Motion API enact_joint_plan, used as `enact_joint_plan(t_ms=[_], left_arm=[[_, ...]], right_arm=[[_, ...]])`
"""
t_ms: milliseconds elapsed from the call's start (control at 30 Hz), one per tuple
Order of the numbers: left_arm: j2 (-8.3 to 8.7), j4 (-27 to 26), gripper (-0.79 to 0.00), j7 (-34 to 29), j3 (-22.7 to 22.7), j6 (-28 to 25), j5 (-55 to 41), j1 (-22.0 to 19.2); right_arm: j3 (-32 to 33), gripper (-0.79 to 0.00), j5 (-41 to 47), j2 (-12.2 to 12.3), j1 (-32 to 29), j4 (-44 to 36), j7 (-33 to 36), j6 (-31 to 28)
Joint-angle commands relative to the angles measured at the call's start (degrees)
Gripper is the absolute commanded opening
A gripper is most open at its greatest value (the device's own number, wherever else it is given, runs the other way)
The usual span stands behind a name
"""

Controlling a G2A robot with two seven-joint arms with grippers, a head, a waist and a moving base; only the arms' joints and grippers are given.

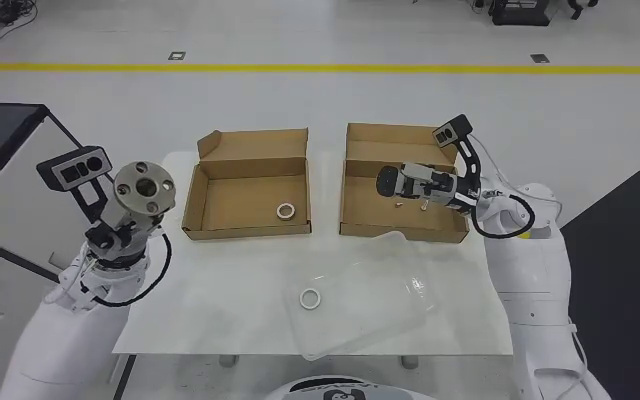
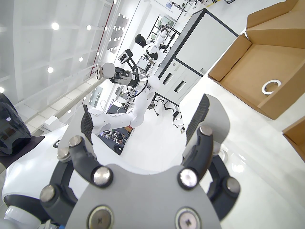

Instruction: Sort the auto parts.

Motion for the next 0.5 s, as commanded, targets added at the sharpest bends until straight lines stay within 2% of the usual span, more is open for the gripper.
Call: enact_joint_plan(t_ms=[0, 467], left_arm=[[-0.06, -0.71, -0.785, 0.01, 0.23, -0.01, -0.40, 0.06], [-1.73, -3.88, -0.785, -3.28, -1.16, 3.27, -4.21, -0.64]], right_arm=[[0.00, 0.000, 0.00, 0.00, 0.00, 0.00, 0.00, 0.00], [0.00, 0.000, 0.00, 0.00, 0.00, 0.00, 0.00, 0.00]])
